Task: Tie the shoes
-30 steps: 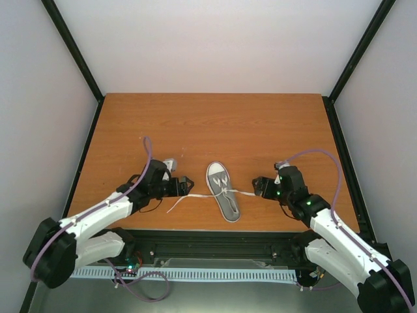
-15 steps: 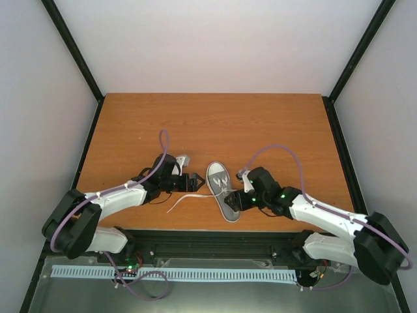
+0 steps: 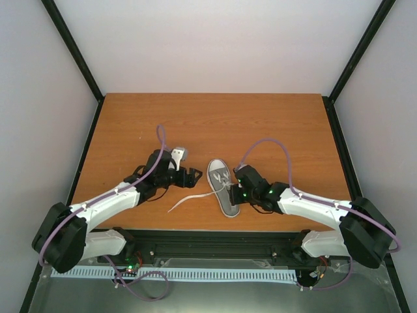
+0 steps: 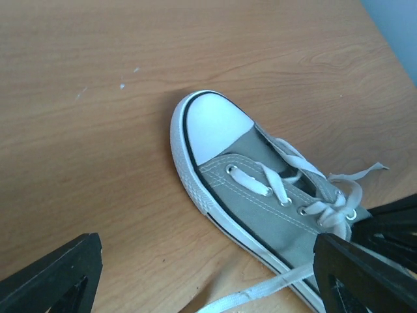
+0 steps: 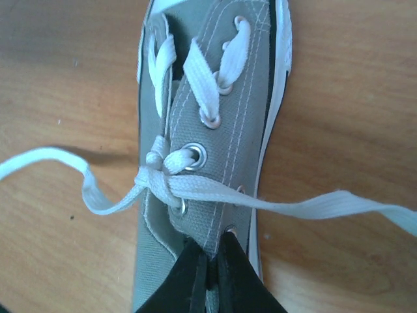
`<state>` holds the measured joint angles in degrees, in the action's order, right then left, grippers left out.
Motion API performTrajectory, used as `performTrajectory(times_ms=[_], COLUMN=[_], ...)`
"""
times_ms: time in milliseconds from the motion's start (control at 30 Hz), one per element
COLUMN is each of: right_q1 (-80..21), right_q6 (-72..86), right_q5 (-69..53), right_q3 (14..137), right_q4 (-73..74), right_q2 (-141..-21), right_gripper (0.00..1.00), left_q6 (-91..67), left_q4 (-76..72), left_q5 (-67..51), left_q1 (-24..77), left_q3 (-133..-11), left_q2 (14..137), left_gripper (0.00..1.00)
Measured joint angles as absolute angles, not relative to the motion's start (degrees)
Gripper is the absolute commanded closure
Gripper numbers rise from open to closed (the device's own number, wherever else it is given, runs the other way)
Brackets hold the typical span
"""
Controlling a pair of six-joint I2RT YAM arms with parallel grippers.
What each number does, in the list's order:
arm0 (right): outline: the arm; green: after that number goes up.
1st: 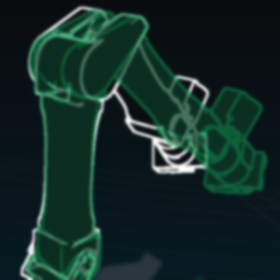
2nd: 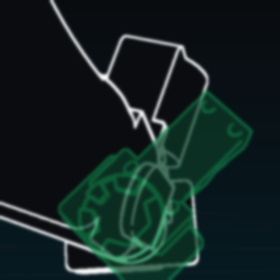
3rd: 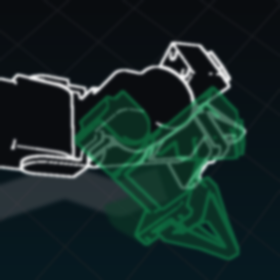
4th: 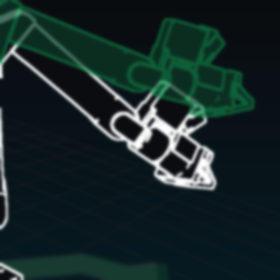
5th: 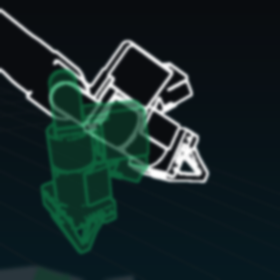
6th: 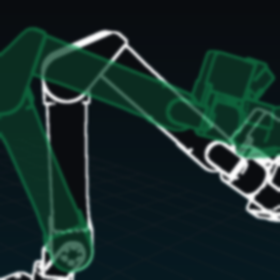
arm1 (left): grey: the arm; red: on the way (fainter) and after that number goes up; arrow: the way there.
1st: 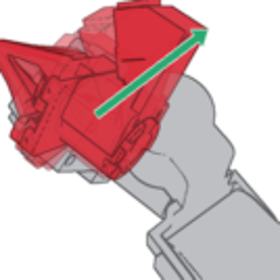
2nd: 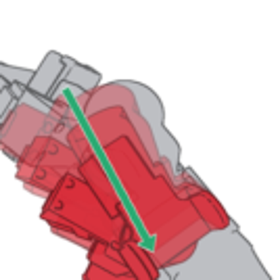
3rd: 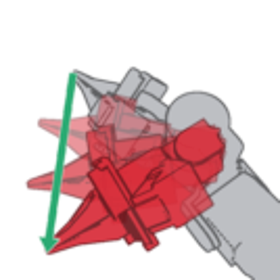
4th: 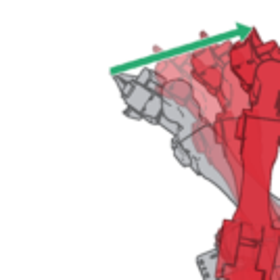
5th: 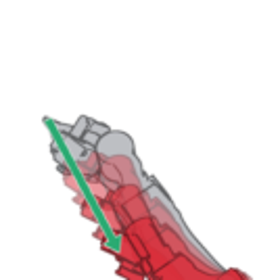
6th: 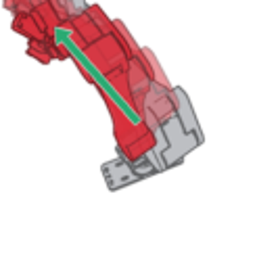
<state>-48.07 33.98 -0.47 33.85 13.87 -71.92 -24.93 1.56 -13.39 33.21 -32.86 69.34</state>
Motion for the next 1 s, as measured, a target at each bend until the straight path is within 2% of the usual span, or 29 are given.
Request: performTrajectory(times_ms=[367, 600, 633, 900, 1000], right_q1=[-46.4, -45.3, -45.1, -42.8, -41.6], right_q6=[32.4, 32.6, 32.8, 32.5, 31.8], right_q5=[7.8, 6.1, 5.7, 3.0, 2.2], right_q3=[43.2, 43.3, 43.1, 42.8, 41.8], right_q4=[10.0, 6.5, 6.3, 5.1, 5.0], right_q2=[-79.6, -86.6, -86.7, -85.1, -81.1], right_gripper=[0.97, 0.97, 0.92, 0.32, 0.25], left_q6=[-17.6, -15.1, -14.9, -11.0, -10.1], left_q4=[0.9, 0.3, 0.0, -1.0, -1.5], left_q5=[-20.1, -21.2, -21.3, -23.6, -23.8], left_q1=[33.2, 33.2, 33.2, 33.8, 34.3], left_q3=[-33.8, -35.5, -35.8, -39.7, -41.4], left_q2=[72.6, 77.5, 78.3, 88.4, 91.9], left_gripper=[0.15, 0.25, 0.27, 0.39, 0.42])
